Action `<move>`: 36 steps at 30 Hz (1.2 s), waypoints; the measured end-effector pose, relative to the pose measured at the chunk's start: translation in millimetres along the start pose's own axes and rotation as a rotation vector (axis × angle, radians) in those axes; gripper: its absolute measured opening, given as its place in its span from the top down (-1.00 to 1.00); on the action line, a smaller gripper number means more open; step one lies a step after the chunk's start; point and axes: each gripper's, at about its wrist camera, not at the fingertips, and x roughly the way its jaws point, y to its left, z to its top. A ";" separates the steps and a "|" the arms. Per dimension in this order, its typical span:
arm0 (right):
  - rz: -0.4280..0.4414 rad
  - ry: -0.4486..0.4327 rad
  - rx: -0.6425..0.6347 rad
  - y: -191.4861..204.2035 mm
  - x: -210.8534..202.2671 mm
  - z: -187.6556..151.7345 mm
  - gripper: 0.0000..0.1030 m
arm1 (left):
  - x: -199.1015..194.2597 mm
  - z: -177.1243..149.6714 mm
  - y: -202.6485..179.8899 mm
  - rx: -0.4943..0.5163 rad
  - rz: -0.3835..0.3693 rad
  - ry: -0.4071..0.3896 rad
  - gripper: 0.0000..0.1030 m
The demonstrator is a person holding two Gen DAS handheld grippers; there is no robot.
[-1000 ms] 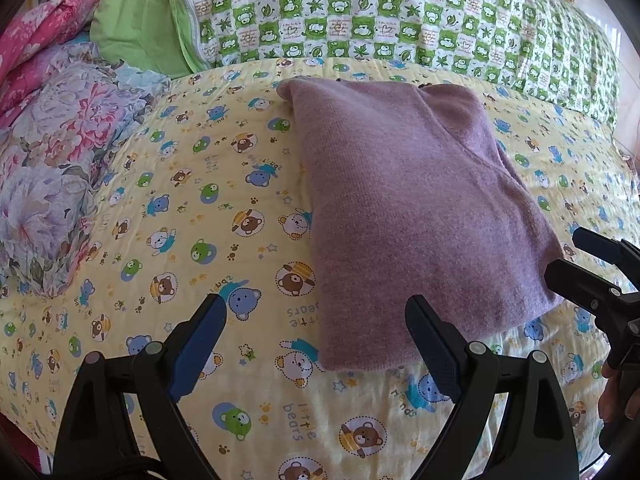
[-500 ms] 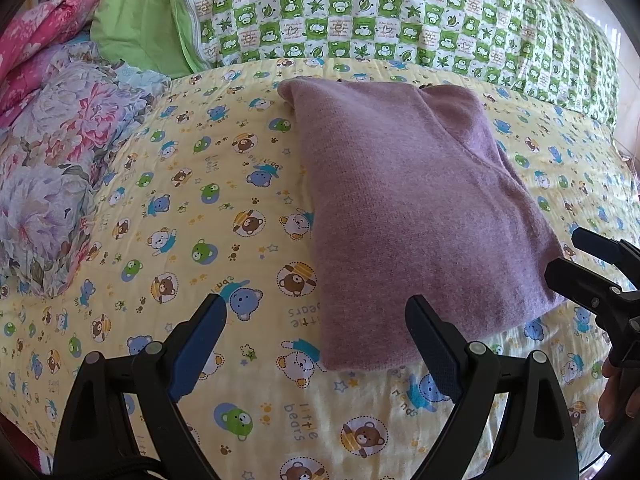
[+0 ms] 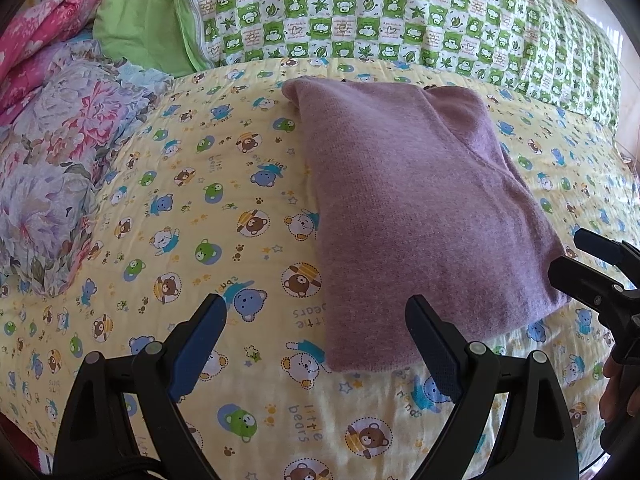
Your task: Fold small clothes
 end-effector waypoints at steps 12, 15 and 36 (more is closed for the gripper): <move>-0.006 -0.007 0.011 4.3 -1.2 1.8 -0.96 | 0.9 0.7 1.4 -0.010 0.004 0.001 -0.78; -0.005 -0.008 0.014 3.7 -1.2 2.4 -0.96 | 1.0 1.1 1.7 -0.010 0.003 0.001 -0.78; -0.014 -0.021 0.039 10.8 -4.4 2.9 -0.96 | -0.7 4.1 -4.1 -0.004 0.006 -0.002 -0.78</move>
